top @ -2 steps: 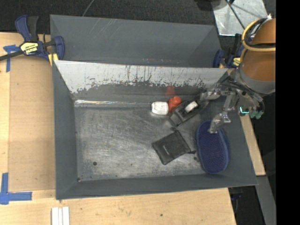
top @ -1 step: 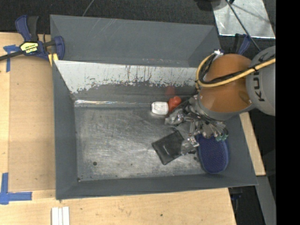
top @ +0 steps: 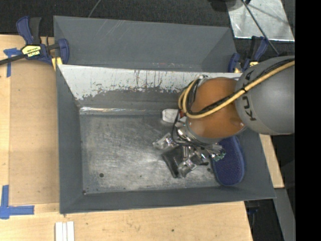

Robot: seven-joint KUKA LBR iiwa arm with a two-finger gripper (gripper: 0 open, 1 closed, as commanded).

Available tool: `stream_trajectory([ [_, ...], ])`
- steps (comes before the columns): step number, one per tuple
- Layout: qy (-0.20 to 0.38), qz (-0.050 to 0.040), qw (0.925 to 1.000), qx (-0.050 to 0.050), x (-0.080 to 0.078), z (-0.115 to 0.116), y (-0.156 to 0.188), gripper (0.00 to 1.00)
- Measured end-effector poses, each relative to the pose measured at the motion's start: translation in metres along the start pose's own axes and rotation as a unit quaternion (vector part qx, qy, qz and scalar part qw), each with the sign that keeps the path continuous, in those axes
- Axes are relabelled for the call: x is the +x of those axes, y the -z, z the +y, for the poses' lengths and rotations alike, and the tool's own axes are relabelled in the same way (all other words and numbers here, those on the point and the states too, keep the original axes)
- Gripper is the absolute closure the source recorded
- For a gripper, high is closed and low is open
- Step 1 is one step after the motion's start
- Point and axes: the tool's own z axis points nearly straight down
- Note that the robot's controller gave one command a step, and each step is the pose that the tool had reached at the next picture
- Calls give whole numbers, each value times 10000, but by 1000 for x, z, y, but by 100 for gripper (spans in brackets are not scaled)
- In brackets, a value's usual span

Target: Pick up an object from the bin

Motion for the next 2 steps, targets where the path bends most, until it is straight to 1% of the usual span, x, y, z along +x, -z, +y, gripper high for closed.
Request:
stream_trajectory([
  [1,4,-77,10000,11,-5,1,3,100],
  [2,557,-22,9984,-4,-2,-18,102,100],
])
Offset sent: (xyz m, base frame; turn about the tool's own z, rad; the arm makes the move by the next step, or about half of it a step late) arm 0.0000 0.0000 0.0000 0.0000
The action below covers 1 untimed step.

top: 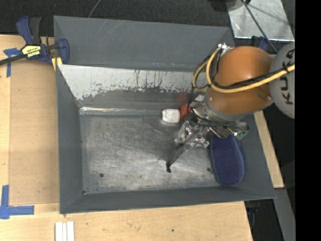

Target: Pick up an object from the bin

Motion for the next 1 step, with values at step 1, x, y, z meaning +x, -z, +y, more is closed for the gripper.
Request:
stream_trajectory([
  [1,-12,-2,10000,-3,-12,-3,63,100],
])
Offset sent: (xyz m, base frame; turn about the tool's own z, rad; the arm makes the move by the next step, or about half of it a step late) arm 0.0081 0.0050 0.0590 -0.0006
